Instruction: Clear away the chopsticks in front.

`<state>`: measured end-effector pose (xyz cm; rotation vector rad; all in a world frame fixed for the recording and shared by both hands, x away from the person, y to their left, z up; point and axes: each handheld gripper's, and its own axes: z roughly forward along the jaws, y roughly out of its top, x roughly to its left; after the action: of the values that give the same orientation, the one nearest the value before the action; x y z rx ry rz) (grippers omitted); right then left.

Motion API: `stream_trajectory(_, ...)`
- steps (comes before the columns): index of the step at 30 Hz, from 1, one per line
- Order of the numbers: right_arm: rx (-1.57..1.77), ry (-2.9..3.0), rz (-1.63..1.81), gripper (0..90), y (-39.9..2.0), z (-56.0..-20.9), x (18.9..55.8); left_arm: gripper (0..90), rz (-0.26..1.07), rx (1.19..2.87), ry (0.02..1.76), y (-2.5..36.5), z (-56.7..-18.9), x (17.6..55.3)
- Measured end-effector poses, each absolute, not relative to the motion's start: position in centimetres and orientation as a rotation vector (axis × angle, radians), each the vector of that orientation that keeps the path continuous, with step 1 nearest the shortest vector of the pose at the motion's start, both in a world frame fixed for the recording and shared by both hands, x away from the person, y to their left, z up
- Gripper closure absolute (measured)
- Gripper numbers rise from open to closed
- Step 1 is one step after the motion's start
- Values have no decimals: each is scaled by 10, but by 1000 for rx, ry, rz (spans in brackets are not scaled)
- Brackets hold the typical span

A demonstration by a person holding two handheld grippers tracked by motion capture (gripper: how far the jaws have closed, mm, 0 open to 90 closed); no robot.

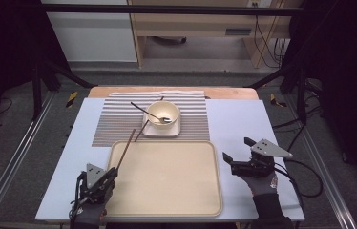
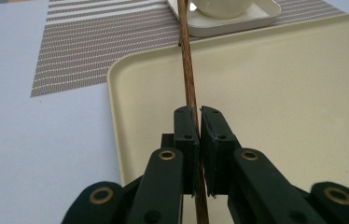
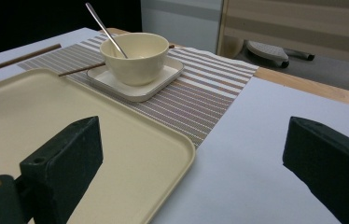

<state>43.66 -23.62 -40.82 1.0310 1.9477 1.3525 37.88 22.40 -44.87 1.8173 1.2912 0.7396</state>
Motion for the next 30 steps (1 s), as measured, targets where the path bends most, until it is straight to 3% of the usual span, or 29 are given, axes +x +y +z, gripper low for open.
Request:
stream_trajectory(13, 1033, 1954, 1348, 52, -235, -410, 437, 849, 744, 1776, 1315, 216, -460, 368)
stream_trajectory(30, 1039, 1952, 1347, 53, -237, -410, 438, 848, 708, 1885, 1314, 212, -475, 371)
